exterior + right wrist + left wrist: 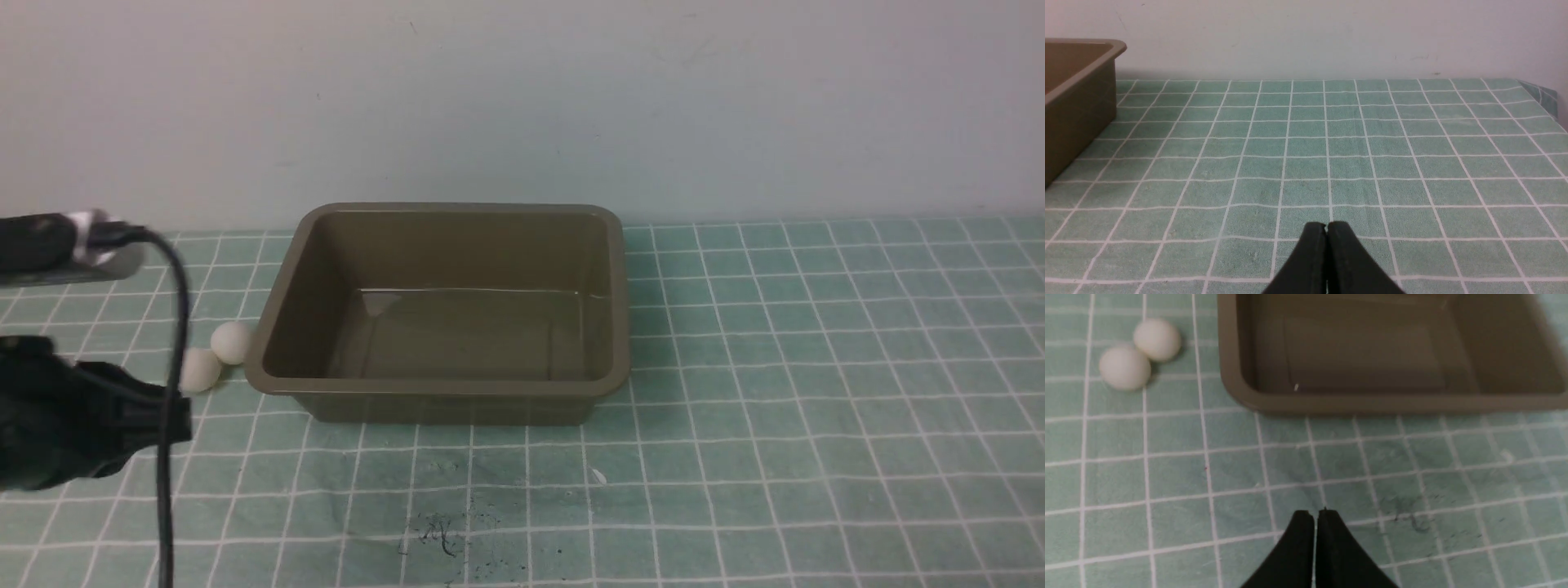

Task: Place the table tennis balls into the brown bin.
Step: 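Reach for and grasp a ping pong ball on the table beside the basket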

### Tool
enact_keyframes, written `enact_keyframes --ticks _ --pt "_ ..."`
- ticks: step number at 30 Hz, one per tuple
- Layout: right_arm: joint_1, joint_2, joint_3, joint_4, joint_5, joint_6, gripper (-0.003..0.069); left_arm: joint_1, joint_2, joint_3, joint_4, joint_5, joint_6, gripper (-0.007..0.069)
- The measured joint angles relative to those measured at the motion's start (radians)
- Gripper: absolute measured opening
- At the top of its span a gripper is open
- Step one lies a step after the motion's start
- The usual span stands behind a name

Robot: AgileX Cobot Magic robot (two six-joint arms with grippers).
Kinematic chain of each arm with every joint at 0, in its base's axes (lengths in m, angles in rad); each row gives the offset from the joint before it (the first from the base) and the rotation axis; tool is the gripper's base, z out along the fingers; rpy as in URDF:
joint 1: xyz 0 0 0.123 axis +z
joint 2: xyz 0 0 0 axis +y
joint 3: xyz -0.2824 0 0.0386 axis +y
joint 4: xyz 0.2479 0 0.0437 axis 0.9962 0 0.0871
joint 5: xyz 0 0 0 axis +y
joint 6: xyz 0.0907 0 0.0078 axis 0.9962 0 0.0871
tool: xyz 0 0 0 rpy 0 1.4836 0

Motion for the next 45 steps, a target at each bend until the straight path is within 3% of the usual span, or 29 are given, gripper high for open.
enact_keyframes --ticks 6,10,16,20,22,23,25,30,34,45 --pt "0.0 0.0 0.0 0.0 0.0 0.0 -0.0015 0.114 0.357 -0.221 0.021 0.054 0.006 -0.0004" --pt "0.0 0.0 0.0 0.0 0.0 0.0 -0.0015 0.194 0.461 -0.317 0.022 0.047 0.019 -0.0004" --pt "0.0 0.0 0.0 0.0 0.0 0.0 -0.0015 0.217 0.591 -0.398 0.024 0.039 0.173 0.0008" --pt "0.0 0.0 0.0 0.0 0.0 0.0 -0.0015 0.217 0.654 -0.423 0.02 -0.023 0.256 0.0088" --pt "0.0 0.0 0.0 0.0 0.0 0.0 -0.0015 0.217 0.701 -0.427 0.021 -0.136 0.27 0.0214" --pt "0.0 0.0 0.0 0.0 0.0 0.0 -0.0015 0.217 0.704 -0.427 0.021 -0.145 0.27 0.0224" --pt "0.0 0.0 0.0 0.0 0.0 0.0 -0.0015 0.217 0.748 -0.429 0.019 -0.239 0.272 0.0347" --pt "0.0 0.0 0.0 0.0 0.0 0.0 -0.0015 0.217 0.832 -0.433 0.005 -0.314 0.277 0.053" --pt "0.0 0.0 0.0 0.0 0.0 0.0 -0.0015 0.217 0.883 -0.433 -0.014 -0.324 0.277 0.0573" --pt "0.0 0.0 0.0 0.0 0.0 0.0 -0.0015 0.217 0.908 -0.433 -0.047 -0.323 0.283 0.0575"
